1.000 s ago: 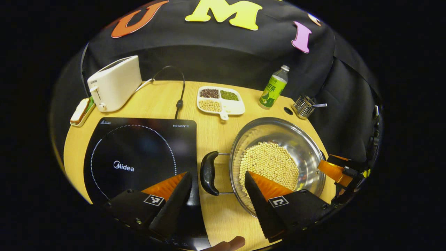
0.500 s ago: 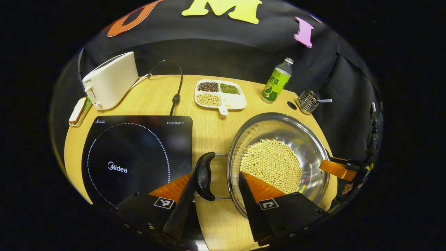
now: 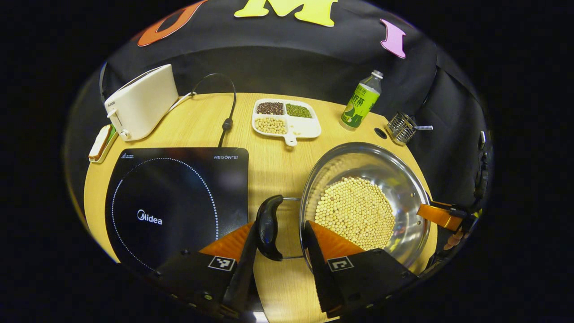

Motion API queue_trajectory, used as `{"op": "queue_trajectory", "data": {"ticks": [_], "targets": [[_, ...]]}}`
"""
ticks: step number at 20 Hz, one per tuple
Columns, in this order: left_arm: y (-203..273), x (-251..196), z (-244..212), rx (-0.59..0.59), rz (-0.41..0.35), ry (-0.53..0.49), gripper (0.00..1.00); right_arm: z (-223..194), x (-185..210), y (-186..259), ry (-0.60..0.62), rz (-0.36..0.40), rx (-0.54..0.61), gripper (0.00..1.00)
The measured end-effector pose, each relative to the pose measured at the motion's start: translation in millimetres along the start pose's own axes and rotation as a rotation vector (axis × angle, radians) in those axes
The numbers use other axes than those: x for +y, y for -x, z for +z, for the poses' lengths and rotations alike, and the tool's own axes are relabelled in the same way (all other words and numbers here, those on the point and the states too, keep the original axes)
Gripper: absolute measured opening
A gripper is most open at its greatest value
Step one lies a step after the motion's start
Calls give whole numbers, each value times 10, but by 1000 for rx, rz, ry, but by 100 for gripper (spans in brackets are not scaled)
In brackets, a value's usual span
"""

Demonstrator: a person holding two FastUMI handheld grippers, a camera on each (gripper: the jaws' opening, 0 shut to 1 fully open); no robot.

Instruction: First push the handle of the pot to place it horizontally, then grasp the pot with both hands and set it on the induction cooktop.

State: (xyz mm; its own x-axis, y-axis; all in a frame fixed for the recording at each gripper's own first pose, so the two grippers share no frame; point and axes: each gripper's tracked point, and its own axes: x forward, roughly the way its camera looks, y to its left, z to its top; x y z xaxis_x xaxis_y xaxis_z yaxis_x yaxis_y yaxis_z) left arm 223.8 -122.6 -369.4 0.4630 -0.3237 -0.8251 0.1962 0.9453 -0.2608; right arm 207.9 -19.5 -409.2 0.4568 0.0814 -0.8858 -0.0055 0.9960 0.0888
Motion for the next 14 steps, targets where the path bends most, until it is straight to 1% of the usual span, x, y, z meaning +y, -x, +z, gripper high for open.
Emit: {"op": "queue_trajectory", "data": {"ticks": [1,2,4,5,6,7,8,9,10,11,14], "targets": [[-20,5,-9,3,-10,8,47,12,-2,4,3,3,3,65],[-22,-7,-9,8,-23,19,57,21,-18,-4,11,9,5,65],[-66,-53,-39,23,-66,53,57,61,-63,-25,20,21,3,65],[-96,-87,-54,32,-83,70,66,78,-81,-32,12,29,2,64],[-87,-101,-52,35,-88,77,57,95,-86,-37,9,38,0,64],[-92,-116,-56,33,-90,75,46,110,-88,-47,19,42,-6,62],[-88,-106,-64,30,-88,73,56,116,-107,-56,26,43,-8,60],[-94,-112,-59,26,-87,78,56,119,-114,-57,28,41,-8,59],[-94,-116,-73,27,-88,82,41,119,-117,-54,27,35,-7,58],[-89,-128,-72,28,-89,84,51,107,-120,-45,25,27,2,58],[-53,-146,-122,36,-84,64,51,53,-154,15,14,13,17,57]]}}
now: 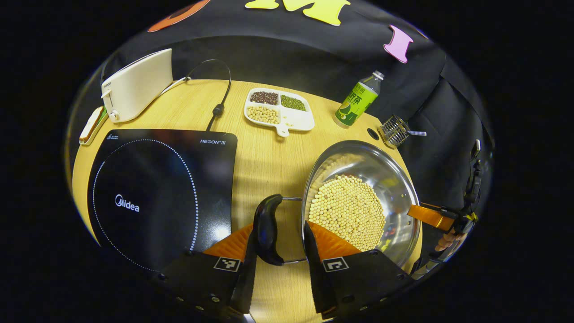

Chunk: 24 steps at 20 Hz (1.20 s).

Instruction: First push the handle of the pot to place it horizontally, then grasp the pot with both hands and set it on the induction cooktop.

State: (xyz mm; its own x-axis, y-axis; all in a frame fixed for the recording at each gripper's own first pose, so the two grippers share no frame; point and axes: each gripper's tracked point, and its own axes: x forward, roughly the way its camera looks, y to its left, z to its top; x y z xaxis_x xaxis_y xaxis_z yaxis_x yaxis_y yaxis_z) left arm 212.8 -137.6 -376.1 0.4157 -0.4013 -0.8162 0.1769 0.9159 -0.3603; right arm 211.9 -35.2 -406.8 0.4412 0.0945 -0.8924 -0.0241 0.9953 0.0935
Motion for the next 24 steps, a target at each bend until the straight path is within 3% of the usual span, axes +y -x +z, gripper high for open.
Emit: {"op": "queue_trajectory", "data": {"ticks": [10,24], "targets": [[482,-152,-5,-61,-18,-21,51,-36,54,522,-3,-4,-33,57],[1310,74,156,-189,-14,-40,51,61,677,1193,39,15,-112,57]]}}
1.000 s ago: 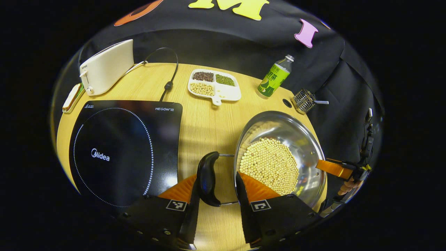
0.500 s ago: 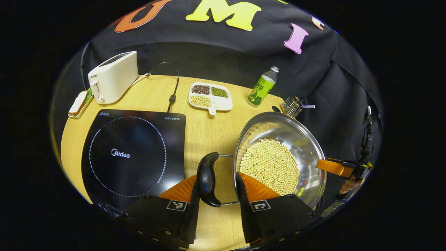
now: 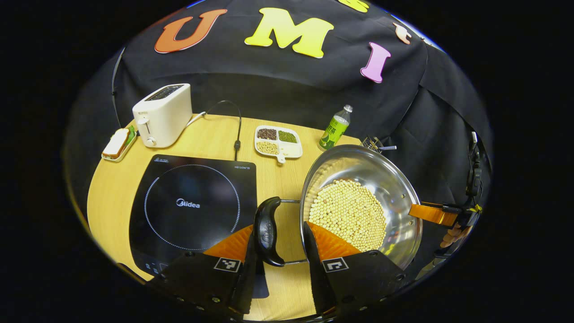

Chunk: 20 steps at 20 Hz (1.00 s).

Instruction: First push the handle of the pot to place it horizontally, then grasp the pot with both hands and set it on the induction cooktop.

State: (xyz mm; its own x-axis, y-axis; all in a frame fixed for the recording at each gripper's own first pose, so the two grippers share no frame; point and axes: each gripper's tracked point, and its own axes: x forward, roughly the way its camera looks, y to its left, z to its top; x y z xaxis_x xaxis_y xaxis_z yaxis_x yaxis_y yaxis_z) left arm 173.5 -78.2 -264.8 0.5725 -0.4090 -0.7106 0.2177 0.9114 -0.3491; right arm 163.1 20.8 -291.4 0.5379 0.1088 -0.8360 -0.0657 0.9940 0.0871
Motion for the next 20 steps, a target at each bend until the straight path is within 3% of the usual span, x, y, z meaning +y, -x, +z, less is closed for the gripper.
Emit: {"op": "queue_trajectory", "data": {"ticks": [7,20], "targets": [[387,442,74,-46,38,16,51,75,569,90,53,30,-28,57],[637,1479,170,-78,149,65,51,128,1653,-312,116,90,13,57]]}}
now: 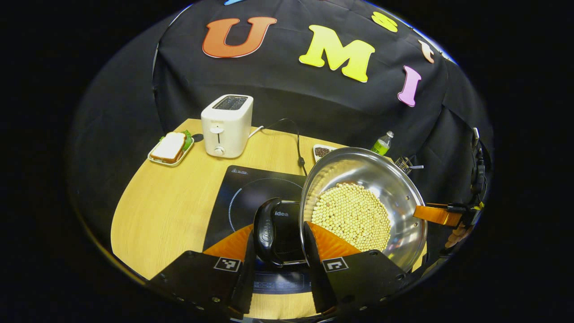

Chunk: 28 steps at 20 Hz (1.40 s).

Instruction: First push the handle of the pot to place it horizontally, then grasp the pot with both hands and set it on the induction cooktop.

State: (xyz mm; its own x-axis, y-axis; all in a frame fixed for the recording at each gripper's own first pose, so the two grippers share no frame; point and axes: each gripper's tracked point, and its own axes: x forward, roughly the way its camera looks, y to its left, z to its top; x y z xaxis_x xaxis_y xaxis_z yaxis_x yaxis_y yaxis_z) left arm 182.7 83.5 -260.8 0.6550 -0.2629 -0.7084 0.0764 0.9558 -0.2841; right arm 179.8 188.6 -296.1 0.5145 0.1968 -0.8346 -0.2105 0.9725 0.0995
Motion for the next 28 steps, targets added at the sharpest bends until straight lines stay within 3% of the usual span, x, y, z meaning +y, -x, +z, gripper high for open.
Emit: {"op": "queue_trajectory", "data": {"ticks": [10,18,26,28], "targets": [[-117,671,296,-23,52,43,51,323,640,-485,24,37,-4,57],[-318,1107,292,-32,102,41,51,265,988,-932,20,45,28,57],[-707,1284,46,9,52,117,51,67,1034,-1251,3,9,53,58],[-727,1314,123,-34,15,149,52,79,1035,-1289,-33,25,31,57]]}}
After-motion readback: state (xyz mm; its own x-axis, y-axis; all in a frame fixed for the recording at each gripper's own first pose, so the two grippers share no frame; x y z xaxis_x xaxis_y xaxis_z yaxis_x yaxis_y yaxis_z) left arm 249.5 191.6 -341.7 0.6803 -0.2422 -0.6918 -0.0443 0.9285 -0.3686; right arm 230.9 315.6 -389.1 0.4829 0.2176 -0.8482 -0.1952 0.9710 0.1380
